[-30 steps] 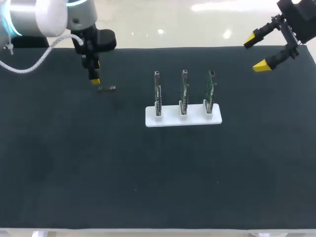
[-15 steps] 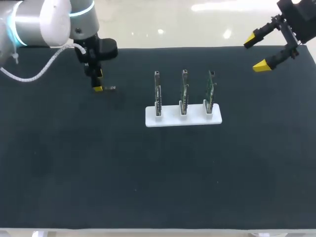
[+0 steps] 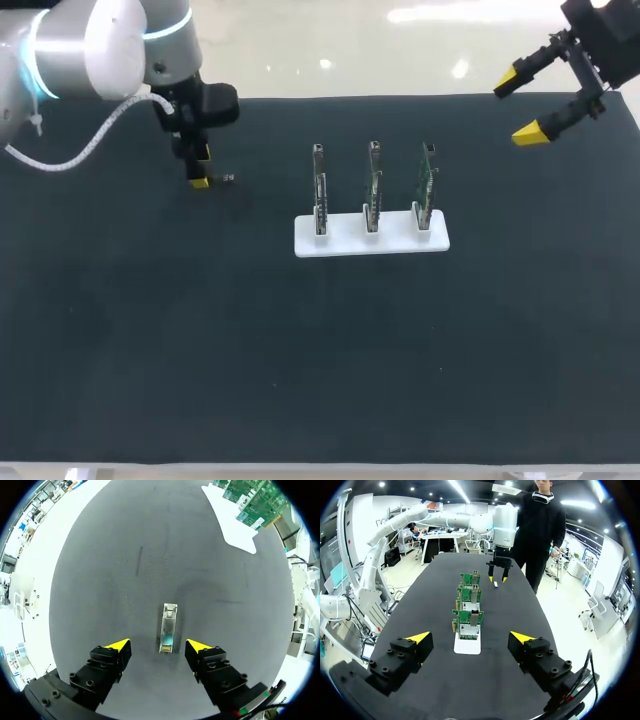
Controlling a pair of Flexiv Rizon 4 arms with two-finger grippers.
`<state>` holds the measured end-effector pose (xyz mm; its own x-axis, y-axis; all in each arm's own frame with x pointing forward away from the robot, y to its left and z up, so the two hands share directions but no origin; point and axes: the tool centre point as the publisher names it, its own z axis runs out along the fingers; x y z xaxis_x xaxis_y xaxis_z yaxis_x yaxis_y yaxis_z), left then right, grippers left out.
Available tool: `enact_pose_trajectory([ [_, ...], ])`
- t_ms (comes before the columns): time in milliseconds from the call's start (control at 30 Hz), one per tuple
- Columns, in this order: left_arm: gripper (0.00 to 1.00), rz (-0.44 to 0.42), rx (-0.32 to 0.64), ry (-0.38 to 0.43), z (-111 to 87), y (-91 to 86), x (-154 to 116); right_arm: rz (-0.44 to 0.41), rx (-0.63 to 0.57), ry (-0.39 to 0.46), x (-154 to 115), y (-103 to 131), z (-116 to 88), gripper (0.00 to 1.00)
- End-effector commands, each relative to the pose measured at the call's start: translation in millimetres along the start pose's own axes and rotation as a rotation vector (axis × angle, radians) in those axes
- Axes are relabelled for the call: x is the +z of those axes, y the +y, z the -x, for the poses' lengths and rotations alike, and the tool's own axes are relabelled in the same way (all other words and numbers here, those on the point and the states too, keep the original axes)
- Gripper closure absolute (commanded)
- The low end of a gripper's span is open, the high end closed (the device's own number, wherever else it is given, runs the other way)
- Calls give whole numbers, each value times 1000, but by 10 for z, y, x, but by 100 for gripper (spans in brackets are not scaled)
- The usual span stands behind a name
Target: Pick up the optical module with the left hand, and insert it into the network port with the right hand.
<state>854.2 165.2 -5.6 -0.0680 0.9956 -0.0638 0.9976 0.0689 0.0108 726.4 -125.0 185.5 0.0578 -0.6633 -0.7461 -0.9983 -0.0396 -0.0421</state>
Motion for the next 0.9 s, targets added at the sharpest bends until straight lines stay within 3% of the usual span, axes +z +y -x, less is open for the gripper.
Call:
enact_pose_trajectory([
  [33, 4, 10, 6, -7, 1, -19, 28, 0, 0, 0, 0, -2, 4, 0],
  [200, 5, 13, 4, -6, 15, -30, 48, 0, 0, 0, 0, -2, 4, 0],
  [367, 14, 16, 8, -5, 27, -61, 66, 0, 0, 0, 0, -2, 4, 0],
  [467, 26, 19, 15, -6, 29, -91, 86, 0, 0, 0, 0, -2, 4, 0],
  [800, 37, 23, 25, -4, 38, -141, 111, 0, 0, 0, 0, -2, 4, 0],
  [833, 42, 23, 27, -3, 38, -143, 112, 0, 0, 0, 0, -2, 4, 0],
  [900, 63, 26, 30, -1, 34, -154, 109, 0, 0, 0, 0, -2, 4, 0],
])
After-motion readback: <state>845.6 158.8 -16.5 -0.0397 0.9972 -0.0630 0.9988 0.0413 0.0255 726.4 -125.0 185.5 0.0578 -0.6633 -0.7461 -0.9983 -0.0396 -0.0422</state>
